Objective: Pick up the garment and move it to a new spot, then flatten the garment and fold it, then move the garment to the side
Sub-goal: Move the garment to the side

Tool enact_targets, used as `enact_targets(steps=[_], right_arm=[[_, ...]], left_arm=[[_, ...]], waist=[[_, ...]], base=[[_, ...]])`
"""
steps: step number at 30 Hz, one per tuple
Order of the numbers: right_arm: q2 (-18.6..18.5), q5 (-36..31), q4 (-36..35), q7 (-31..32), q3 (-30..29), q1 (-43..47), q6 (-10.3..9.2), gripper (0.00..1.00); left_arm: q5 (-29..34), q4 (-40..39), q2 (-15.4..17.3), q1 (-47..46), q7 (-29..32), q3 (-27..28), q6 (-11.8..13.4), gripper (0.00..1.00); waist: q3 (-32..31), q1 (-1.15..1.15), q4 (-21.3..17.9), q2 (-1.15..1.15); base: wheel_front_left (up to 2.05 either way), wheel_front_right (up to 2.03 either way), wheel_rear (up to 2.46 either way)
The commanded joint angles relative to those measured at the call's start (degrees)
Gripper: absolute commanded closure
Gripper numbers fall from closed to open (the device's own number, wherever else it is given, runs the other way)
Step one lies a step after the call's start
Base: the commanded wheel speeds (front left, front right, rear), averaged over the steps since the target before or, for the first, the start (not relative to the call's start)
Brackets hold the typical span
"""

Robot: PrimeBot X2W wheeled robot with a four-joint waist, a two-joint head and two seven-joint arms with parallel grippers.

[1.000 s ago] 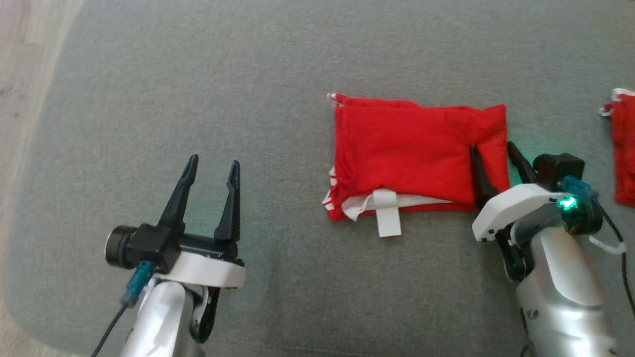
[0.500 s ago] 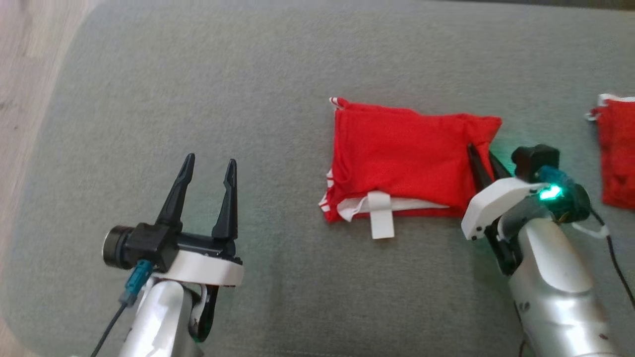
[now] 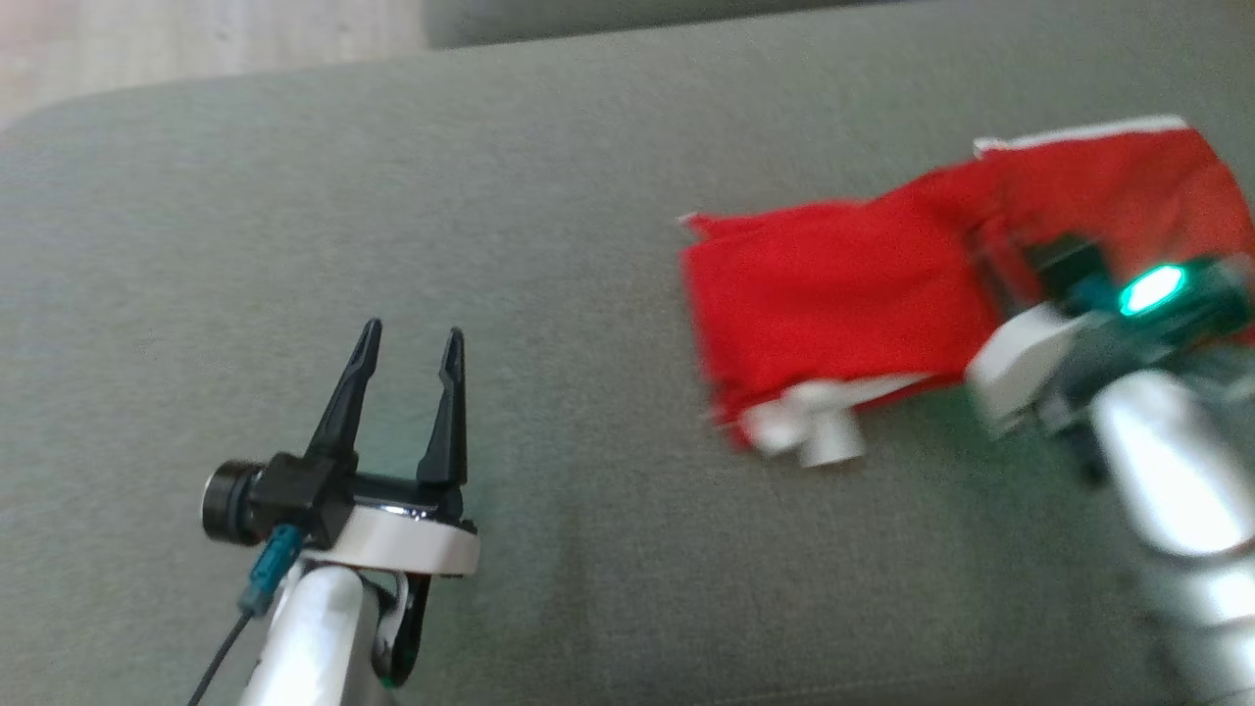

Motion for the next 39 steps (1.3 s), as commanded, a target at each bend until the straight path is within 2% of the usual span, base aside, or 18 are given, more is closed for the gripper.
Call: enact_targets(steps=[1, 7, 11, 15, 21, 27, 28, 29, 35, 39], right_arm=[[-2.26, 0.68, -2.93, 0.36, 0.98, -3.93, -0.05, 1.0], [-13.04, 2.72, -2.54, 3.15, 1.74, -10.85, -0.05, 1.0], [-17.51, 2.39, 0.8, 5.15, -0.24, -14.77, -0.05, 1.0], [-18.88, 1.59, 3.81, 6.13, -4.16, -16.06, -0.05, 1.0], [-18.84, 0.32, 7.12, 6.13, -10.0, -16.05, -0.05, 1.0], [-16.67, -1.06, 7.94, 5.06, -13.66, -15.68, -0.05, 1.0], [-16.11, -1.21, 7.79, 4.78, -14.15, -15.65, -0.05, 0.53], [-15.63, -1.49, 7.67, 4.65, -14.72, -15.58, -0.05, 0.0], [-12.48, -1.79, 6.01, 3.26, -16.19, -14.96, -0.05, 0.0], [-8.95, -0.7, 3.31, 1.41, -15.56, -13.96, -0.05, 0.0]], left_arm=[[0.54, -2.05, 0.29, -2.44, -0.29, 2.34, -0.18, 0.0], [1.27, -2.62, 1.0, -5.49, -0.29, 3.92, -0.89, 0.0], [1.59, -2.4, 1.39, -7.16, -0.29, 4.46, -1.44, 0.0], [1.64, -1.95, 1.39, -7.81, -0.29, 4.96, -1.85, 0.0], [1.45, -1.62, 1.92, -8.58, -0.29, 6.73, -2.18, 0.0], [2.73, -1.58, 2.96, -8.5, -0.29, 8.03, -2.09, 0.0], [2.63, -1.51, 2.93, -8.45, -0.29, 8.28, -2.12, 0.0], [2.62, -1.44, 2.92, -8.38, -0.29, 8.45, -2.16, 0.0], [2.55, -1.26, 2.37, -7.54, -0.29, 8.7, -2.28, 0.0], [2.36, -1.13, 1.67, -6.05, -0.29, 8.52, -2.25, 0.0]], waist=[[3.13, 0.01, -2.32, 0.0], [8.53, 0.01, -4.27, 0.0], [10.59, 0.01, -4.21, 0.0], [11.23, 0.01, -3.66, 0.0], [11.46, 0.01, -2.92, 0.0], [10.59, 0.01, -2.74, 0.0], [10.25, 0.01, -2.66, 0.0], [9.84, 0.01, -2.58, 0.0], [6.57, 0.01, -1.93, 0.0], [3.02, 0.01, -1.17, 0.0]], base=[[0.0, 0.0, 0.0], [0.0, 0.0, 0.0], [0.0, 0.0, 0.0], [0.0, 0.0, 0.0], [0.0, 0.0, 0.0], [0.0, 0.0, 0.0], [0.0, 0.0, 0.0], [0.0, 0.0, 0.0], [0.0, 0.0, 0.0], [0.0, 0.0, 0.0]])
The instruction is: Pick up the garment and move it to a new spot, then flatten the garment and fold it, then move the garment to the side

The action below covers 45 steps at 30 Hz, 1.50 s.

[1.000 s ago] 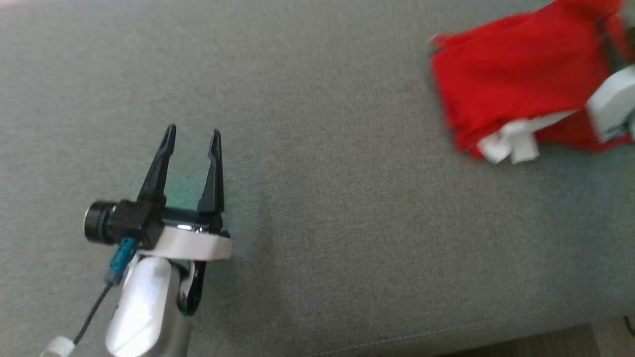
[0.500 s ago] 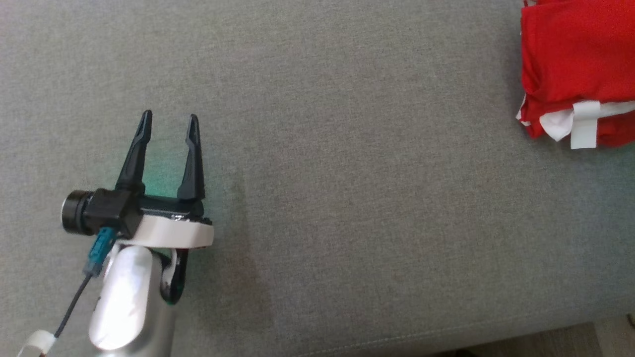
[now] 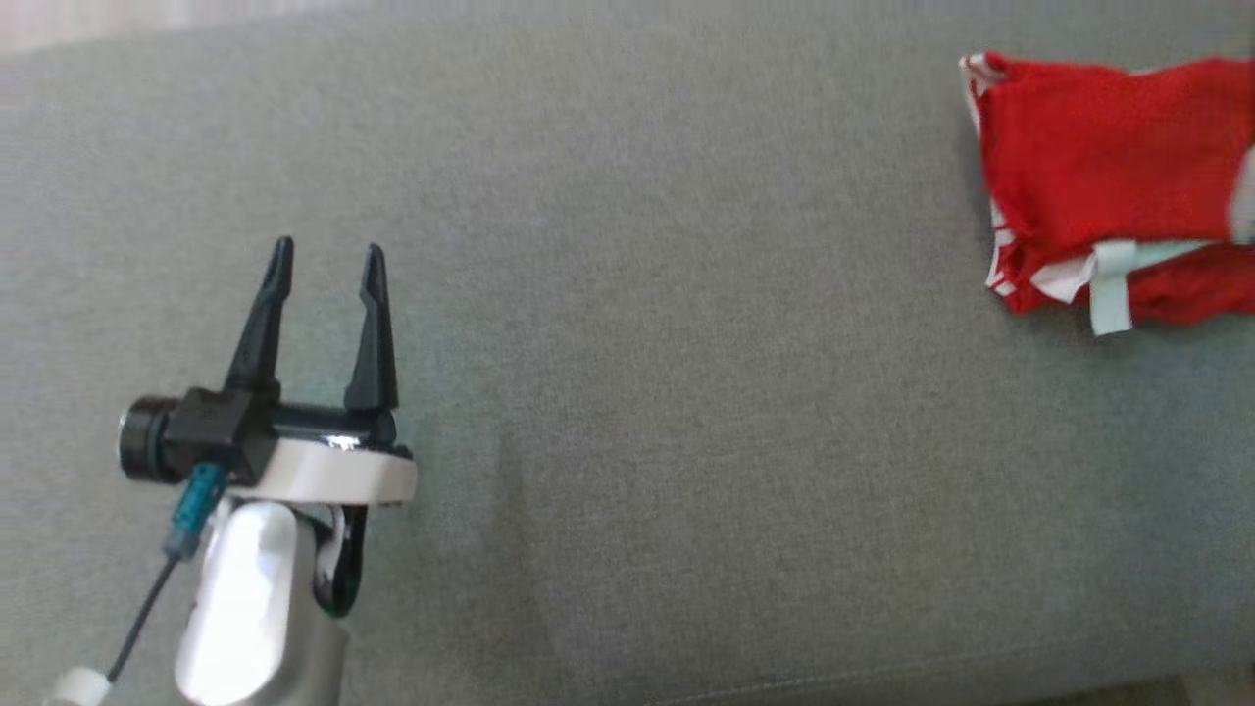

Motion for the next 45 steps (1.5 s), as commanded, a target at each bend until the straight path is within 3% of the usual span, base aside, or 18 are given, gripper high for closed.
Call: enact_targets(steps=[1, 11, 16, 27, 32, 45], right_arm=[[0.76, 0.99, -3.23, -1.16, 1.28, 0.46, -0.05, 0.0], [14.89, 9.29, -16.04, -6.97, 3.43, 9.89, -0.05, 0.0], [19.51, 11.08, -19.59, -12.04, 3.52, 18.99, -0.05, 0.0], [20.34, 17.91, -15.46, -19.01, 5.55, 32.23, -0.05, 0.0], [20.34, 18.4, -16.81, -19.11, 7.26, 33.45, -0.05, 0.0], [20.35, 18.28, -17.58, -19.13, 8.51, 33.47, -0.05, 0.0]], left_arm=[[-0.32, -1.85, 0.46, 0.75, -0.29, 1.58, -0.24, 0.0], [-1.8, -2.93, -0.48, 5.37, -0.29, 2.01, 1.07, 0.0], [-2.84, -3.03, -0.7, 7.66, -0.29, 1.75, 1.87, 0.0], [-4.7, -2.54, -0.81, 11.31, -0.29, -0.3, 1.82, 0.0], [-6.01, -2.93, -0.82, 12.34, -0.29, -0.22, 3.11, 0.0], [-7.62, -3.83, -0.83, 12.67, -0.29, -1.31, 3.41, 0.0]], waist=[[-2.49, 0.01, 0.87, 0.0], [-9.19, 0.01, 4.63, 0.0], [-10.83, 0.01, 6.43, 0.0], [-13.39, 0.01, 8.08, 0.0], [-13.72, 0.01, 7.72, 0.0], [-13.18, 0.01, 7.75, 0.0]], base=[[0.0, 0.0, 0.0], [0.0, 0.0, 0.0], [0.0, 0.0, 0.0], [0.0, 0.0, 0.0], [0.0, 0.0, 0.0], [0.0, 0.0, 0.0]])
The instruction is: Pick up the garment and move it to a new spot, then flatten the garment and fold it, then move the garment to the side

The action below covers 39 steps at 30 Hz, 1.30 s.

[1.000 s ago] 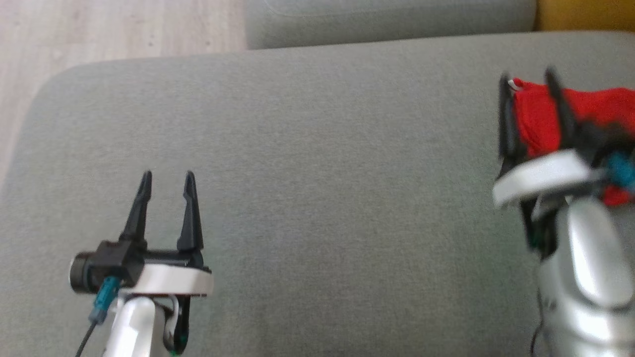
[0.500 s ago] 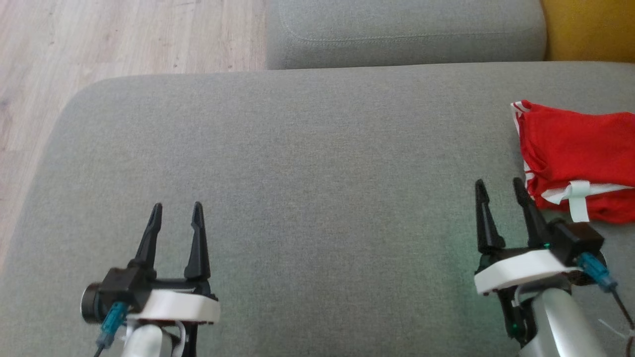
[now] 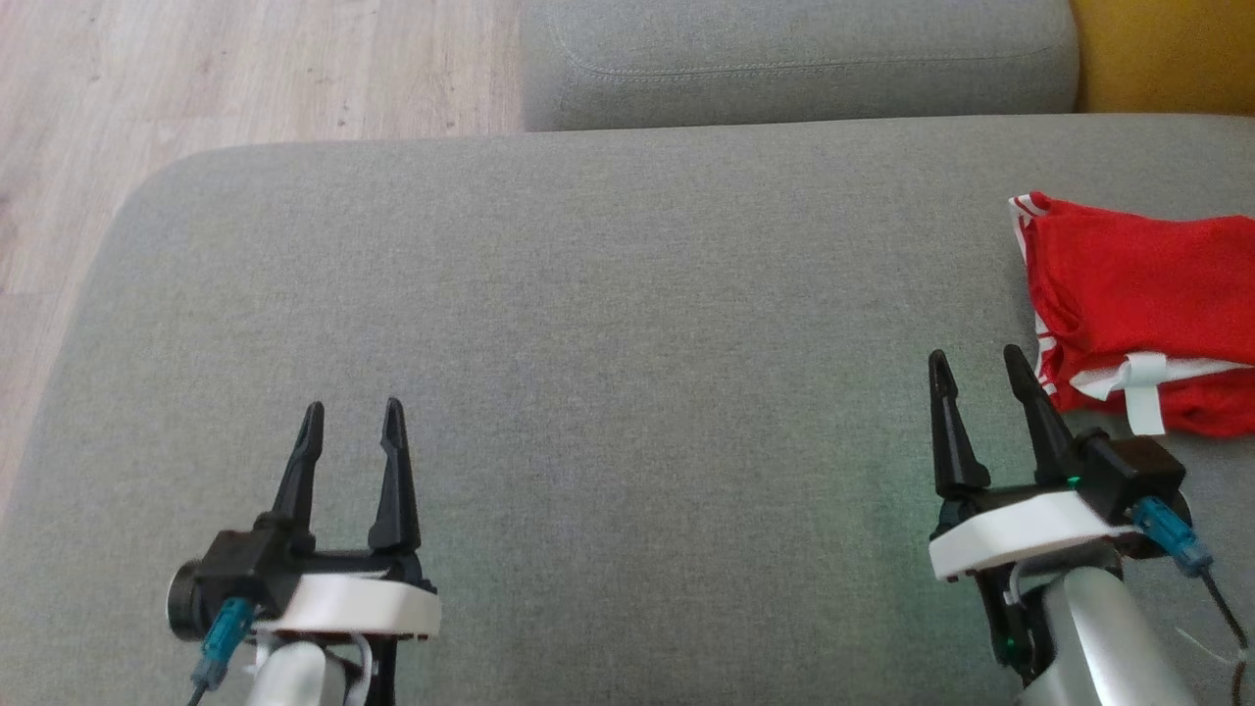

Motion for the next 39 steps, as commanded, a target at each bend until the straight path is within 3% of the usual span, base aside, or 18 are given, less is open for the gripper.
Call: enact_targets(steps=[1, 18, 19, 22, 39], right_arm=[[-0.19, -0.08, -2.19, -0.77, 1.5, -1.23, -0.05, 0.0], [-0.18, 0.17, -2.46, -0.77, 1.76, 0.13, -0.05, 0.0], [-0.18, 0.25, -2.45, -0.77, 1.84, 0.16, -0.05, 1.0], [0.08, 0.0, 1.65, -0.07, 0.24, 2.35, 0.0, 1.0], [-0.03, 10.59, 0.57, 2.51, -0.95, 2.38, -0.01, 1.0]], left_arm=[[-0.35, -2.12, 0.19, -1.15, -0.29, 1.41, 0.34, 0.0], [-2.89, 0.33, 0.18, -1.1, -0.29, 2.1, 0.46, 0.0], [-2.69, 0.96, 0.18, -1.18, -0.29, 1.91, 0.53, 1.0], [-2.91, 4.91, -0.01, 0.82, 0.08, 0.14, 0.43, 1.0], [-12.62, 4.16, 0.01, 0.54, 2.83, 1.86, -0.21, 1.0]], waist=[[0.02, 0.0, 0.03, 0.0], [-0.45, 0.0, -0.1, 0.0], [-0.48, 0.0, -0.14, 0.0], [-0.5, 0.0, -0.15, 0.0], [-0.72, 0.0, -0.33, 0.0]], base=[[0.0, 0.0, 0.0], [0.0, 0.0, 0.0], [0.0, 0.0, 0.0], [0.0, 0.0, 0.0], [0.0, 0.0, 0.0]])
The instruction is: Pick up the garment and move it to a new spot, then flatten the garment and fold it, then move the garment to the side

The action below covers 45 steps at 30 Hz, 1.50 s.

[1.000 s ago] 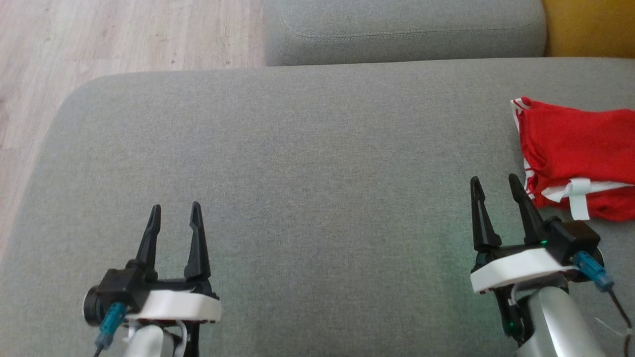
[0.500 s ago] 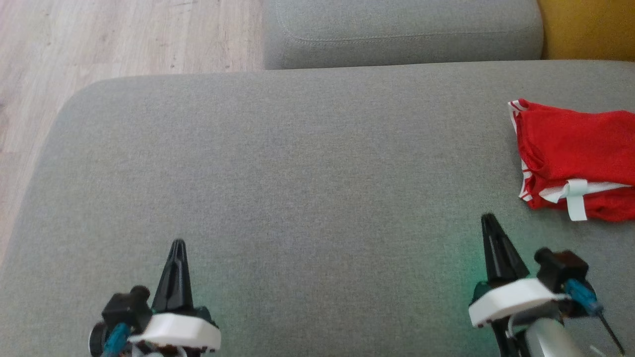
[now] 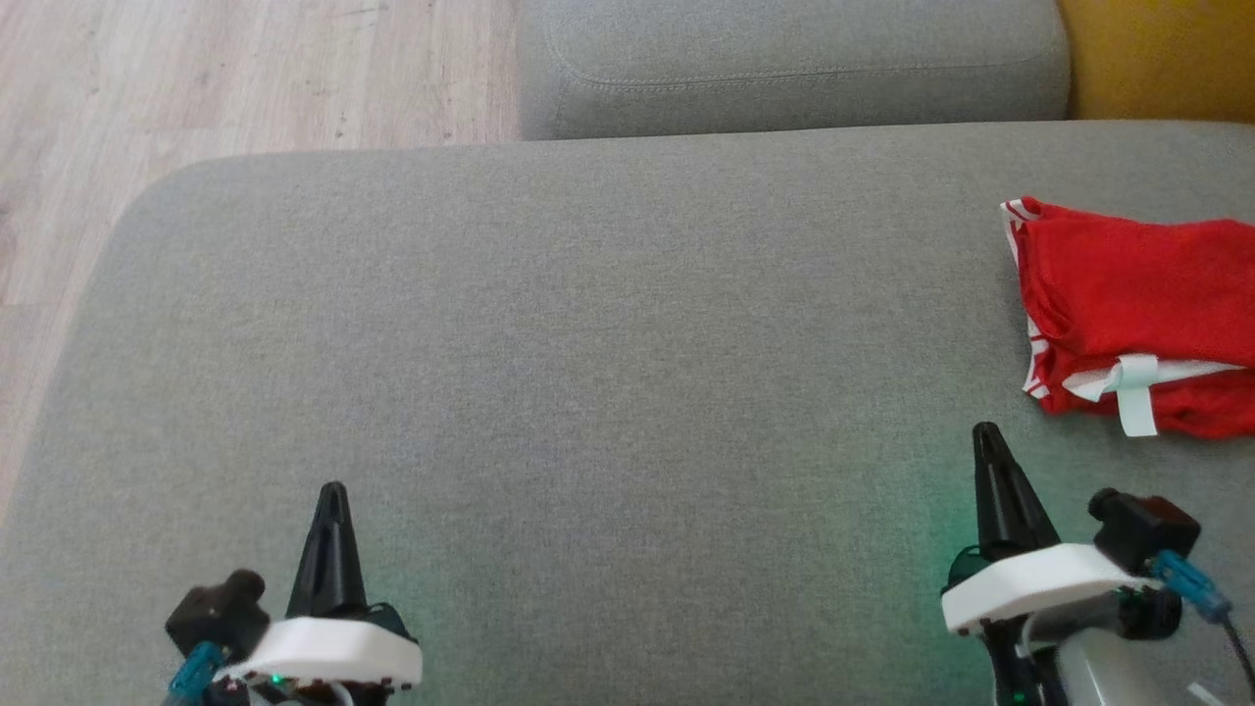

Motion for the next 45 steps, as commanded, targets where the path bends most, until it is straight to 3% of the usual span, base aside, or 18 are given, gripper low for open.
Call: enact_targets(steps=[1, 45], right_arm=[[-0.17, 1.49, -2.18, 0.28, -0.5, -2.24, -0.01, 1.0], [-0.32, 29.77, -5.08, 7.36, -3.88, -2.19, -0.03, 1.0]], left_arm=[[-1.26, -2.03, 0.03, -2.6, 0.36, 0.89, -0.17, 1.0], [-27.4, -4.35, 0.09, -3.16, 7.59, 5.33, -1.88, 1.0]], waist=[[-0.01, 0.0, -0.01, 0.0], [-0.6, 0.0, -0.52, 0.0]], base=[[0.0, 0.0, 0.0], [0.0, 0.0, 0.0]])
